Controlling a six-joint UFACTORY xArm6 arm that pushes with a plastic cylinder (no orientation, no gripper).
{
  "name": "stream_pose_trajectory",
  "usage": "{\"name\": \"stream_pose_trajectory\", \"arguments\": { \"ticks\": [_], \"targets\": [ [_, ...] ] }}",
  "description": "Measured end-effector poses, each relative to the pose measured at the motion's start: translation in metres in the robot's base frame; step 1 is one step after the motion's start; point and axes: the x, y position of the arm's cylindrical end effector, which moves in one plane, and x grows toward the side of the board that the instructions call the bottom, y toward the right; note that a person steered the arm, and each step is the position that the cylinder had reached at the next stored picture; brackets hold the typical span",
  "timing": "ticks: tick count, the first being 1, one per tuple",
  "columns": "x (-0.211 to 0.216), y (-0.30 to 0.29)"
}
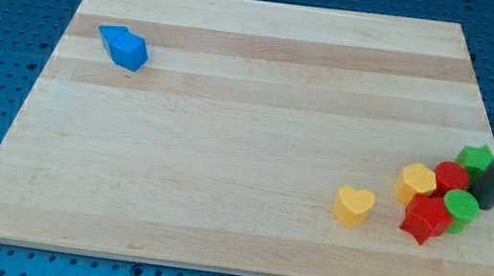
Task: Push the green star slightly up
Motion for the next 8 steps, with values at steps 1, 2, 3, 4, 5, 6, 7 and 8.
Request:
{"name": "stream_pose_trajectory", "arguments": {
  "ticks": [1, 2, 3, 4, 5, 6, 7, 8],
  "targets": [
    [0.014, -0.027],
    [0.018, -0.034],
    [0.018, -0.034],
    [0.011, -0.01],
    [-0.004, 0.017],
    [-0.018, 0.017],
    [-0.041, 0.011],
    [-0.042, -0.005]
  ]
}}
